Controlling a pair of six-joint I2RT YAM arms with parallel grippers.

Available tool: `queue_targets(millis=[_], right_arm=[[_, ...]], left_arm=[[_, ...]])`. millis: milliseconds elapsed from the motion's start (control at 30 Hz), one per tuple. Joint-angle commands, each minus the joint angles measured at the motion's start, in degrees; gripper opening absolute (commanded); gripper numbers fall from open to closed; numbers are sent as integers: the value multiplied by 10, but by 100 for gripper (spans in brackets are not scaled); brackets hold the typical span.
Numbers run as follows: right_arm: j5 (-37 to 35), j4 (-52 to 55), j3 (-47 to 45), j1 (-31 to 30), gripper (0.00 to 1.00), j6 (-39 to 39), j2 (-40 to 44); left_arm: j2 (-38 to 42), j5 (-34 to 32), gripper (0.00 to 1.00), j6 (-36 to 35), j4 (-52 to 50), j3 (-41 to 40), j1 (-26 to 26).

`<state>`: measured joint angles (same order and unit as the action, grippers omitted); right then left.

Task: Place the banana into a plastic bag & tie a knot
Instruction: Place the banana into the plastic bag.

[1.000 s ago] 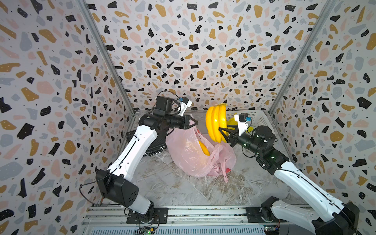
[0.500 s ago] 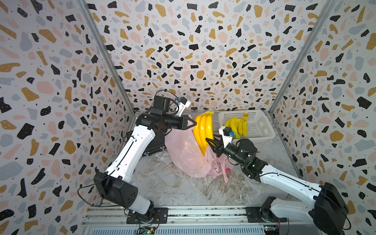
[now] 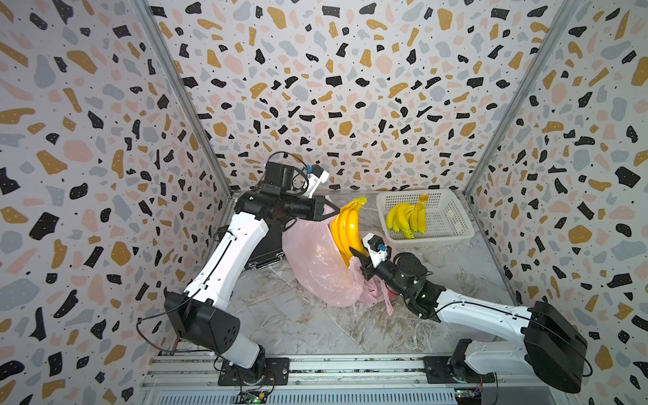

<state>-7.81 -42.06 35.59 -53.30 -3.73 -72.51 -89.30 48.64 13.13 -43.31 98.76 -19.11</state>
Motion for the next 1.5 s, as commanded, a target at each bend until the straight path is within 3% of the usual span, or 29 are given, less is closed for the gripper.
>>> queue_targets(millis=[0, 433, 767, 1100, 1467], right_arm=[[-36, -10, -4, -22, 6, -62, 3], [-137, 77, 2, -89, 3, -195, 1], [-165, 52, 0, -129, 2, -277, -14], [-218, 56, 4, -128, 0, -278, -8], [-201, 84, 1, -102, 0, -213, 31]], left_arm=[[-8, 16, 0, -6, -4, 40, 3], [-13, 14, 0, -23, -33, 57, 6], [-16, 15, 0, -30, -44, 59, 6], [-8, 11, 0, -44, -64, 54, 7], [7, 3, 0, -51, -76, 40, 7]])
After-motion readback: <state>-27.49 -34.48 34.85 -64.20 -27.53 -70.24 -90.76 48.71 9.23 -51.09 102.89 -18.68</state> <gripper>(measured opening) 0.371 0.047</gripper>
